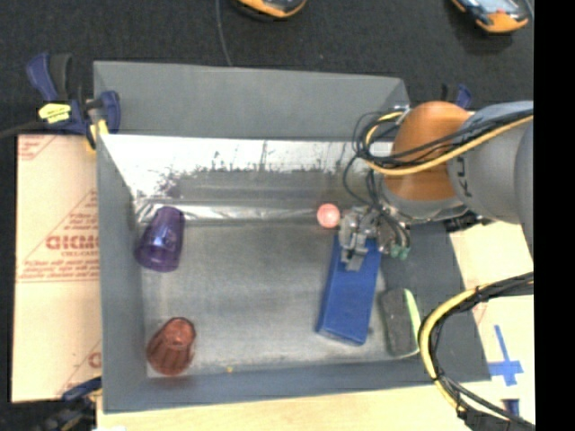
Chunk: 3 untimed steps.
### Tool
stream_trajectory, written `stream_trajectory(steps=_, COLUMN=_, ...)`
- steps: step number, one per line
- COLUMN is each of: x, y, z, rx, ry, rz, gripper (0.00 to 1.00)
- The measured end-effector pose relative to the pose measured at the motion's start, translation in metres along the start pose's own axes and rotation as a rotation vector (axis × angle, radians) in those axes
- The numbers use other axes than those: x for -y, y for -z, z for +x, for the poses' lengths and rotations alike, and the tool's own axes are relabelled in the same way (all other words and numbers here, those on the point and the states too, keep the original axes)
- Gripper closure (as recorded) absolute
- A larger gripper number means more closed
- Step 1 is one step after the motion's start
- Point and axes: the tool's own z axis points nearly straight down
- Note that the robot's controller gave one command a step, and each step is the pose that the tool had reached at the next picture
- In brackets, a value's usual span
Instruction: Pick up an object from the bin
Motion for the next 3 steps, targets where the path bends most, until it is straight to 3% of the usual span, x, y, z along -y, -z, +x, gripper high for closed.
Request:
stream_trajectory(steps=1, x=0.007, y=0.004, z=0.012, rx=0.013, ry=0.125, rz=-0.002, gripper=1.0)
stream_trajectory(steps=2, x=0.023, y=0.006, z=0.031, rx=0.036, ry=0.259, rz=-0.006, gripper=1.0)
stream_trajectory(steps=3, x=0.024, y=0.026, z=0.044, rx=0.032, ry=0.351, rz=-0.003, gripper=1.0)
